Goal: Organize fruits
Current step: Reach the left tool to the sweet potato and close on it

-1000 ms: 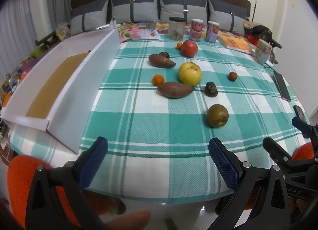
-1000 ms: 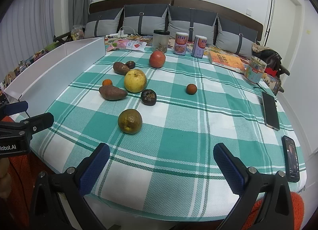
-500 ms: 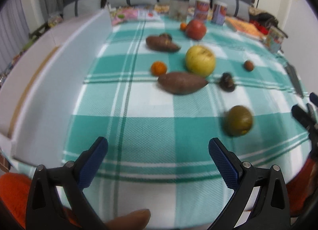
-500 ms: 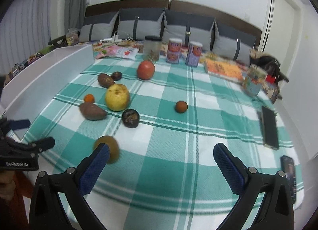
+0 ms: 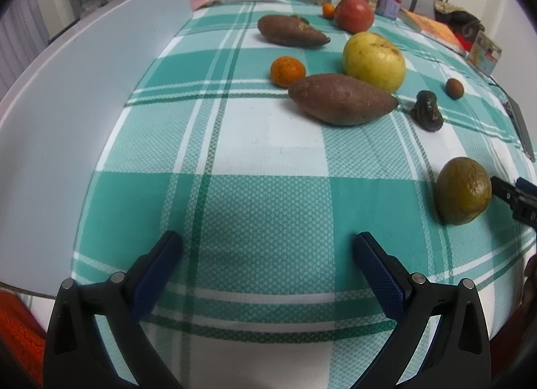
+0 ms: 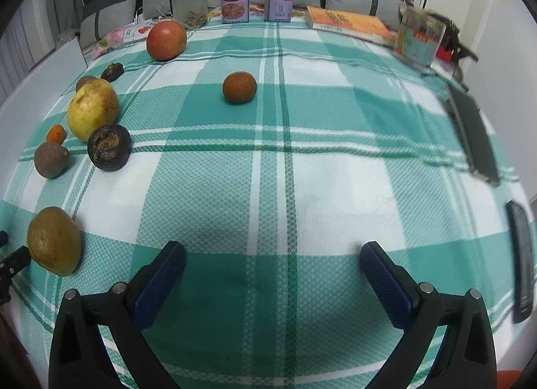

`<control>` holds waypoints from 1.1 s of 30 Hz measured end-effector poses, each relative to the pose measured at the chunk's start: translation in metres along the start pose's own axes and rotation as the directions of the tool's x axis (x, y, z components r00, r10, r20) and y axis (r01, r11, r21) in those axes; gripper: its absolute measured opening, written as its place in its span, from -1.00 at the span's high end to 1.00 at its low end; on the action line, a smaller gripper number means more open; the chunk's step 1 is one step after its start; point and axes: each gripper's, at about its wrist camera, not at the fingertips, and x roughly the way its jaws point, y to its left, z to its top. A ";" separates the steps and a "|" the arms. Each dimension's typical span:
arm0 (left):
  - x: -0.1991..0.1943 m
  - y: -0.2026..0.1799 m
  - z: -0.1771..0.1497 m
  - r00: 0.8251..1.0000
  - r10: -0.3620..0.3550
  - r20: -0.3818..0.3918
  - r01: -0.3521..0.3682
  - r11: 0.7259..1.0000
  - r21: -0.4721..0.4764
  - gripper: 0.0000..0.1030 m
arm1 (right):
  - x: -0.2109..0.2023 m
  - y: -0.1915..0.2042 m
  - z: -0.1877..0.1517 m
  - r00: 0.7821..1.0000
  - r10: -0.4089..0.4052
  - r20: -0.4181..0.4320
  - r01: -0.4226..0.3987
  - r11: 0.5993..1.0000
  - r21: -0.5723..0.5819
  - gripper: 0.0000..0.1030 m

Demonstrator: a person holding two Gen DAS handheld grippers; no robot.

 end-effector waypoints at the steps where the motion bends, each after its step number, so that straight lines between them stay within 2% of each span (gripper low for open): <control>1: -0.001 0.000 -0.001 1.000 -0.004 0.002 0.004 1.000 0.007 -0.99 | 0.001 -0.001 0.001 1.000 0.003 0.002 -0.003 1.000 0.001 -1.00; 3: -0.001 0.001 0.007 0.998 -0.029 -0.050 0.030 0.999 0.016 -0.97 | 0.001 -0.002 0.001 1.000 0.007 0.010 -0.007 1.000 0.003 -1.00; 4: 0.001 0.005 0.016 0.996 -0.066 -0.057 0.067 0.998 0.008 -0.95 | 0.002 -0.002 0.000 1.000 0.005 0.017 -0.005 1.000 0.005 -1.00; 7: -0.006 0.006 0.042 0.980 -0.201 0.005 0.201 0.979 0.017 -0.95 | 0.001 0.000 -0.002 1.000 -0.002 0.029 0.001 1.000 0.009 -1.00; 9: -0.010 -0.003 0.060 0.980 -0.197 0.034 0.194 0.978 0.076 -0.95 | 0.002 0.001 -0.002 0.999 -0.003 0.037 0.002 1.000 0.010 -1.00; 11: -0.013 -0.015 0.080 0.973 -0.216 0.088 0.202 0.969 0.141 -0.95 | 0.003 0.001 -0.001 0.999 -0.003 0.043 0.003 1.000 0.011 -1.00; 14: -0.006 -0.031 0.101 0.952 -0.297 0.078 0.271 0.932 0.242 -0.95 | 0.002 0.001 -0.002 0.999 -0.004 0.047 0.004 1.000 0.011 -1.00; 17: 0.011 -0.045 0.111 0.946 -0.322 0.027 0.295 0.895 0.335 -0.93 | 0.002 0.001 -0.002 0.999 -0.005 0.048 0.004 1.000 0.011 -1.00; 18: 0.017 -0.048 0.112 0.945 -0.327 -0.003 0.307 0.882 0.358 -0.92 | 0.002 0.000 -0.003 0.999 -0.005 0.048 0.005 1.000 0.010 -1.00; 19: 0.023 -0.052 0.112 0.945 -0.327 -0.029 0.313 0.870 0.380 -0.79 | 0.002 0.001 -0.003 0.999 -0.005 0.048 0.005 1.000 0.010 -1.00; 20: 0.026 -0.053 0.112 0.946 -0.321 -0.052 0.315 0.861 0.400 -0.40 | 0.002 0.001 -0.003 0.999 -0.005 0.048 0.005 1.000 0.010 -1.00; 21: 0.028 -0.056 0.111 0.955 -0.288 -0.068 0.288 0.855 0.431 -0.25 | 0.002 0.001 -0.002 0.999 -0.005 0.048 0.005 1.000 0.011 -1.00; 22: 0.027 -0.054 0.109 0.956 -0.281 -0.081 0.287 0.848 0.446 -0.17 | 0.002 0.001 -0.003 0.999 -0.006 0.048 0.005 1.000 0.010 -1.00; 23: 0.025 -0.053 0.109 0.951 -0.292 -0.097 0.304 0.841 0.448 -0.15 | 0.002 0.001 -0.003 0.999 -0.006 0.048 0.005 1.000 0.010 -1.00; 26: 0.016 -0.044 0.111 0.916 -0.362 -0.171 0.400 0.810 0.430 -0.14 | 0.002 0.001 -0.003 0.999 -0.009 0.049 0.008 1.000 0.012 -1.00; 27: 0.014 -0.043 0.111 0.910 -0.373 -0.183 0.415 0.803 0.427 -0.14 | 0.002 0.001 -0.003 0.999 -0.010 0.050 0.009 1.000 0.013 -1.00; 29: 0.015 -0.046 0.111 0.917 -0.355 -0.184 0.400 0.807 0.435 -0.16 | 0.002 0.001 -0.002 0.999 -0.011 0.050 0.010 1.000 0.015 -1.00; 33: 0.034 -0.066 0.109 0.945 -0.255 -0.203 0.324 0.807 0.495 -0.29 | 0.001 0.001 -0.003 0.999 -0.011 0.051 0.010 1.000 0.014 -1.00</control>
